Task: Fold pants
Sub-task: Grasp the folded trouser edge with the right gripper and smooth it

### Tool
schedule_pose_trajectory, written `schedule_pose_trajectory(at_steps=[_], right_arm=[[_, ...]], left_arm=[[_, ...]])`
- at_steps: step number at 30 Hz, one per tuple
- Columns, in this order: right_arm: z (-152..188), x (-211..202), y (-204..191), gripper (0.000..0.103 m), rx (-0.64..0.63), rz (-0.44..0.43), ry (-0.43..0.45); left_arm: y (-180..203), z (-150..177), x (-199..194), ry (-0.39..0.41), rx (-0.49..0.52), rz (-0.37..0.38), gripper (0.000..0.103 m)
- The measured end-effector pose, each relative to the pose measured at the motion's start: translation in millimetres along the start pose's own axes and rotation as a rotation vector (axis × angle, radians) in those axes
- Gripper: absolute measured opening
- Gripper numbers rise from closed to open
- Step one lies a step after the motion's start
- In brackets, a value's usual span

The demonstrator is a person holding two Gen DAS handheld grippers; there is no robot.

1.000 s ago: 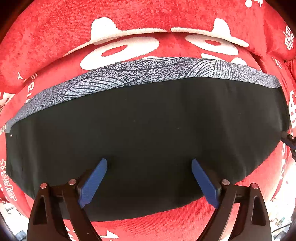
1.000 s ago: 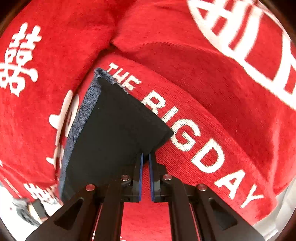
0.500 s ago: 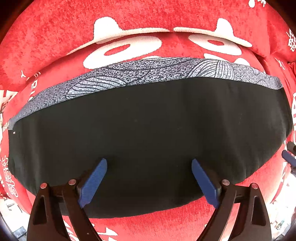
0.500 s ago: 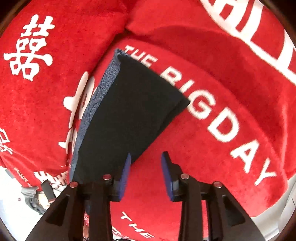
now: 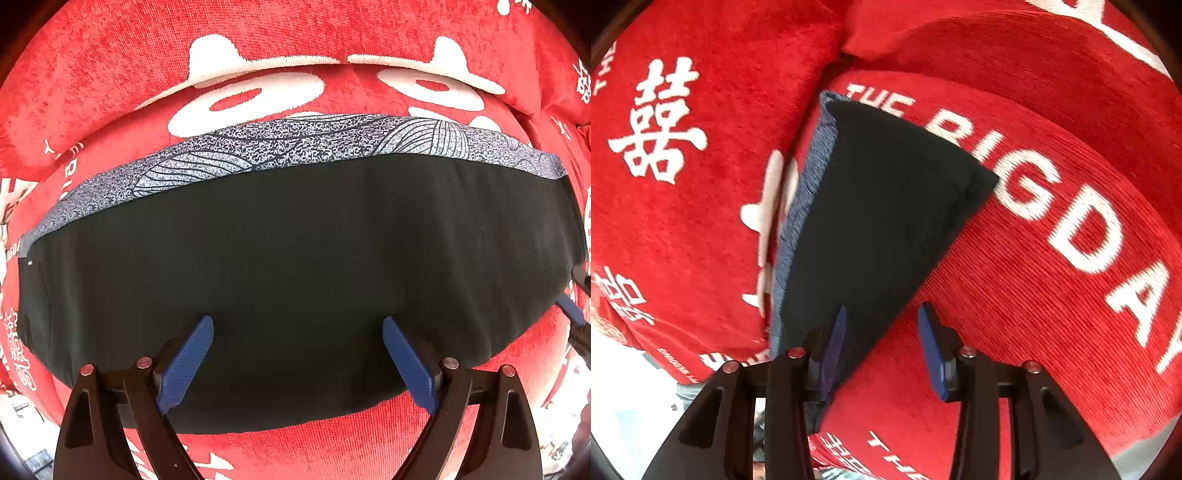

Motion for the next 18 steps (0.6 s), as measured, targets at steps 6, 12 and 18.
schedule_pose_trajectory(at_steps=[6, 12, 18], right_arm=[[-14.1, 7.2, -13.0, 0.047, -0.036, -0.054, 0.047], [-25.5, 15.7, -17.0, 0.047, 0.005, -0.112, 0.071], [-13.3, 4.3, -5.4, 0.047, 0.058, -0.129, 0.044]], left_arm=[[3.2, 1.3, -1.1, 0.011, 0.014, -0.015, 0.094], [9.1, -0.1, -7.3, 0.022, 0.039, -0.041, 0.094], [16.6, 0.0, -13.8, 0.015, 0.048, -0.042, 0.094]])
Point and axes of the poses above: each gripper's, at about its wrist camera, not at the fingertips, and x roughly the way its jaws point, y to its right, z to its underside, the point moved 8 cm from there along x, roughly the way its jaws point
